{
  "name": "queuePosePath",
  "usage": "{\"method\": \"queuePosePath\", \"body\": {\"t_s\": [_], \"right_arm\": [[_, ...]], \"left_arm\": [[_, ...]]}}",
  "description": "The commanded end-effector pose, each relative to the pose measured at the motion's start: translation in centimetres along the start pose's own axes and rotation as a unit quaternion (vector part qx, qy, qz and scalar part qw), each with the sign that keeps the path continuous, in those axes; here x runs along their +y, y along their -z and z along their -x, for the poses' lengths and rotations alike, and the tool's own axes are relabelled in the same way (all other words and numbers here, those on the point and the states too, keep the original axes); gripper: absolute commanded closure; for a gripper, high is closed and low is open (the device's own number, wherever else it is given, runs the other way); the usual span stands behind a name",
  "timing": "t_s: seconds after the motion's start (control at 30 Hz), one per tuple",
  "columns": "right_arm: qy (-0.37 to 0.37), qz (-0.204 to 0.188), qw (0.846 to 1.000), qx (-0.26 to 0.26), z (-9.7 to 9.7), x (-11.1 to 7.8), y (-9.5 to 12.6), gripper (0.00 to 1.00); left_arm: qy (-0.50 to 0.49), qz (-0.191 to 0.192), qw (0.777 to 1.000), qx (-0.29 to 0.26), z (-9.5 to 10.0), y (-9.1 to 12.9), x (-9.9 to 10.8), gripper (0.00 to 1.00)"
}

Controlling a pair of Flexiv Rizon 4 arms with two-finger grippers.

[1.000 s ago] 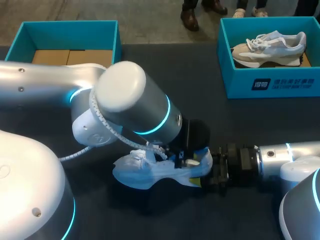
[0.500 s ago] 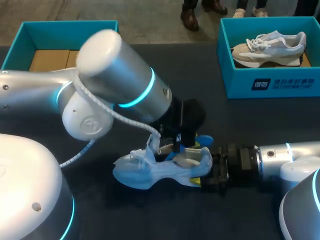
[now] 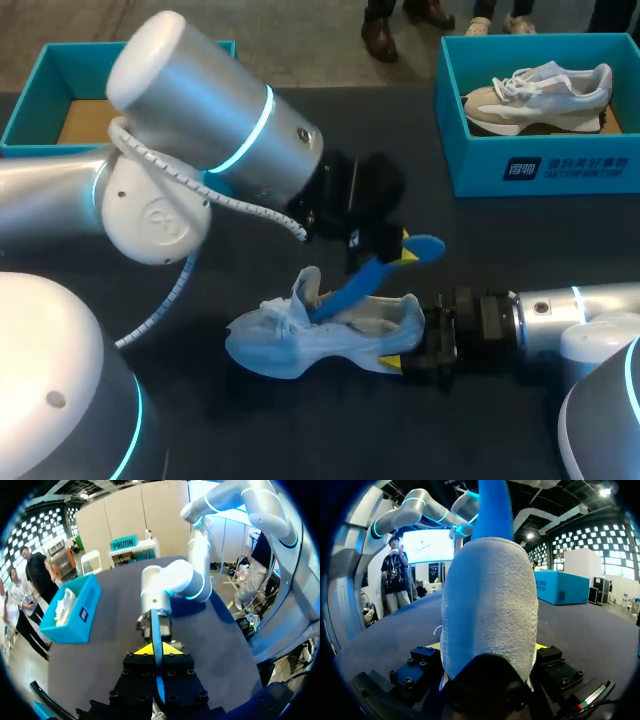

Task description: Take the shoe out of the shoebox, open the shoe tongue, remove and reinsert the insole, then place the shoe into the shoebox

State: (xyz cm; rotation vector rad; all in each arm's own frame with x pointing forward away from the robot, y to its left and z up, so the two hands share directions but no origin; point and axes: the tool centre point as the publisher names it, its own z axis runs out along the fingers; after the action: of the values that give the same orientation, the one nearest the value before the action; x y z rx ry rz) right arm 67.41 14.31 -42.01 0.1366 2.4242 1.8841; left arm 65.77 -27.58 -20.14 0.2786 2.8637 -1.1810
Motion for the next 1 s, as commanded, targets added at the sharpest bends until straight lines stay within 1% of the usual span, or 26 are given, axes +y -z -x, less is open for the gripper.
{"method": "queuePosePath", "body": {"t_s": [0.03, 0.1, 0.6, 0.63, 0.7, 0.77, 0.8, 0.9, 1.0], "right_arm": [[0.000, -0.002, 1.000, 0.000, -0.2, -0.1, -0.1, 1.00], [0.000, -0.002, 1.000, 0.000, -0.2, -0.1, -0.1, 1.00], [0.000, -0.002, 1.000, 0.000, -0.2, -0.1, -0.1, 1.00], [0.000, -0.002, 1.000, 0.000, -0.2, -0.1, -0.1, 1.00], [0.000, -0.002, 1.000, 0.000, -0.2, -0.1, -0.1, 1.00], [0.000, -0.002, 1.000, 0.000, -0.2, -0.1, -0.1, 1.00], [0.000, -0.002, 1.000, 0.000, -0.2, -0.1, -0.1, 1.00], [0.000, -0.002, 1.000, 0.000, -0.2, -0.1, -0.1, 1.00], [0.000, -0.002, 1.000, 0.000, -0.2, -0.1, -0.1, 1.00]], "left_arm": [[-0.007, -0.005, 1.000, -0.012, -1.1, 2.0, -1.7, 1.00], [-0.012, -0.003, 0.999, -0.031, -1.1, 2.6, -3.0, 1.00], [-0.012, -0.003, 0.999, -0.031, -1.1, 2.6, -3.0, 1.00], [-0.025, -0.026, 0.999, -0.024, -1.6, 3.0, -2.8, 1.00], [-0.043, -0.058, 0.997, -0.011, -2.5, 3.8, -3.1, 1.00], [-0.051, -0.075, 0.996, -0.010, -3.0, 4.6, -3.4, 1.00], [-0.050, -0.093, 0.994, 0.000, -3.1, 5.1, -3.6, 1.00], [-0.040, -0.120, 0.992, 0.014, -3.1, 6.1, -4.0, 1.00], [-0.042, -0.126, 0.991, 0.022, -3.3, 6.8, -4.6, 1.00]]}}
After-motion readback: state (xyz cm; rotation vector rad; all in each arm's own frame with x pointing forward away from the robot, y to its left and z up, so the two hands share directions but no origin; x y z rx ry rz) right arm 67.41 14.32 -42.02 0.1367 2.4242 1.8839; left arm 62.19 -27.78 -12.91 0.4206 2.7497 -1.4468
